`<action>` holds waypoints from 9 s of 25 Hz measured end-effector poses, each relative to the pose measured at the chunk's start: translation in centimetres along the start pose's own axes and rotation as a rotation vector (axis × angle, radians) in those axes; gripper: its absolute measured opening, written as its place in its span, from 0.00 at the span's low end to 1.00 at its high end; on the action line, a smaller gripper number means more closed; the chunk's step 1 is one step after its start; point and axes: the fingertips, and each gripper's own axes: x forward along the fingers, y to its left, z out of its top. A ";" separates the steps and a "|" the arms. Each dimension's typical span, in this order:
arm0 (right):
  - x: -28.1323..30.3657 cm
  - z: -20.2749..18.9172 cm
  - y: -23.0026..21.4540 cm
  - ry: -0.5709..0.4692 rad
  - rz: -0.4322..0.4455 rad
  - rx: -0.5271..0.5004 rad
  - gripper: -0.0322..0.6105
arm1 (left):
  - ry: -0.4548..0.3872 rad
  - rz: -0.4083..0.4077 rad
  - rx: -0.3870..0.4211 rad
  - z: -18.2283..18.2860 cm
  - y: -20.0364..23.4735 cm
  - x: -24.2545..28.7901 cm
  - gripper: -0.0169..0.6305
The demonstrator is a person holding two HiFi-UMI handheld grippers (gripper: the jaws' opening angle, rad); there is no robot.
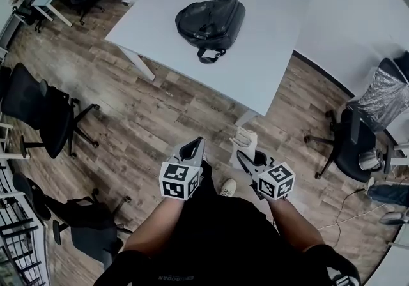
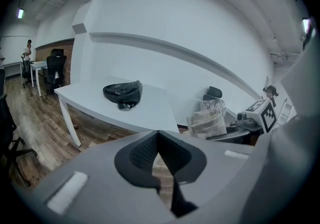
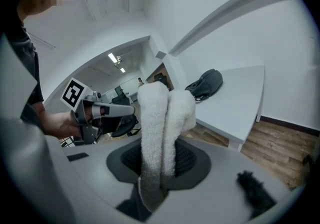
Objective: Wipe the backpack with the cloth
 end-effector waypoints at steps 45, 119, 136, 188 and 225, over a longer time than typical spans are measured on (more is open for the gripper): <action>17.1 18.6 -0.3 -0.096 -0.070 -0.127 0.20 | -0.115 -0.026 0.001 12.1 19.8 3.5 0.04; 27.3 34.4 -46.9 -0.108 -0.516 -0.254 0.20 | 0.112 -0.062 0.228 26.9 24.1 31.7 0.04; 29.6 33.6 -47.3 -0.037 -0.532 -0.335 0.20 | 0.155 -0.148 0.260 25.8 24.0 33.2 0.04; 24.6 26.6 -34.0 -0.112 -0.463 -0.207 0.20 | 0.148 -0.161 0.194 24.7 23.0 33.1 0.04; 27.5 25.8 -23.0 -0.026 -0.433 -0.129 0.20 | 0.080 -0.272 0.169 28.0 28.9 29.4 0.04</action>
